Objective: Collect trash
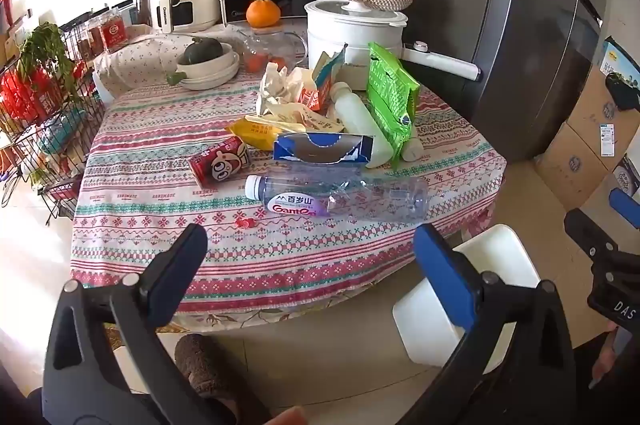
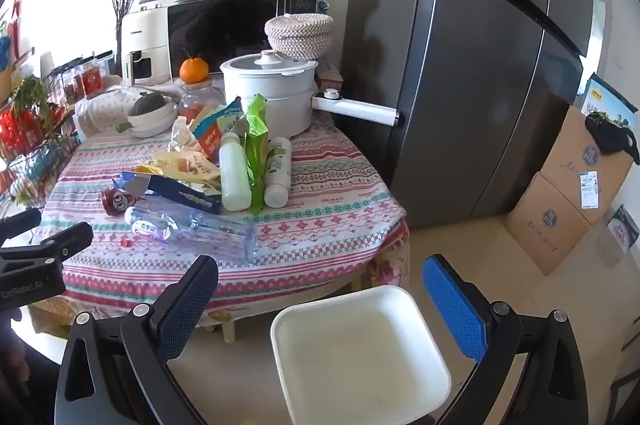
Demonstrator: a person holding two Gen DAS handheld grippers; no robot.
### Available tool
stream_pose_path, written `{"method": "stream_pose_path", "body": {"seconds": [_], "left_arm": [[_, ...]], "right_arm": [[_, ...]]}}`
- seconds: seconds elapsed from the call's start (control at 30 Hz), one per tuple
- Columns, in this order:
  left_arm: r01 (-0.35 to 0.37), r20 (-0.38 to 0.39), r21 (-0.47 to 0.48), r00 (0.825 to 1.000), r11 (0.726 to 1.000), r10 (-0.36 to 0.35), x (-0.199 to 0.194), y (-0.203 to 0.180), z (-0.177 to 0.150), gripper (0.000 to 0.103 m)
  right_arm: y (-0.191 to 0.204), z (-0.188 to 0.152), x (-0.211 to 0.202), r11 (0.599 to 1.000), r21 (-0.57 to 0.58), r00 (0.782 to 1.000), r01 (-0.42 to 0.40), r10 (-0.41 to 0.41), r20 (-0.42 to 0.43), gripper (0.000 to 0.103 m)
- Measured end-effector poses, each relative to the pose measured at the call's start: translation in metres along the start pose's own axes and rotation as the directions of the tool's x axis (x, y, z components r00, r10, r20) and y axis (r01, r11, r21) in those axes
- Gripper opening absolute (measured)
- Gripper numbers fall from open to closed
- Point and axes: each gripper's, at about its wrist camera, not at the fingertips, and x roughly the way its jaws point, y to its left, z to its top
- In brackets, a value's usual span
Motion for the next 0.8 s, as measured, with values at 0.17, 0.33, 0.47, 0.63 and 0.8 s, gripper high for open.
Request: {"method": "stream_pose_path", "body": {"seconds": [0.17,0.33,0.47,0.63,0.8], "left_arm": [[0.016,0.002,-0.01,1.0,1.0,-0.016,0.0,0.0,0.001,0.102],[0.017,0.005,-0.007,1.0,1.0,-0.017,0.002,0.001,-0.004,0.102],[0.019,0.008,-0.009,1.0,1.0,-0.018,0.003,0.003,-0.005,0.102],[0.021,0.01,0.001,1.0,1.0,-0.021,0.0,0.003,-0.007,0.102],[0.026,0.003,-0.001,1.0,1.0,-0.026,0.001,0.003,-0.008,0.102]], "right_arm": [[0.002,0.0,0.004,1.0,-0.017,1.0,0.01,-0.01,-0.015,0.103],[0.004,-0.003,0.006,1.0,0.008,1.0,-0.017,0.017,-0.021,0.103],[0.01,-0.009,0.002,1.0,0.005,1.0,-0.013,0.013,-0.019,0.103],[0.01,-0.002,0.009,1.0,0.007,0.999,-0.019,0.019,-0.04,0.103],[0.01,-0.001,0.009,1.0,0.006,0.999,-0.018,0.019,-0.043,0.103]]}}
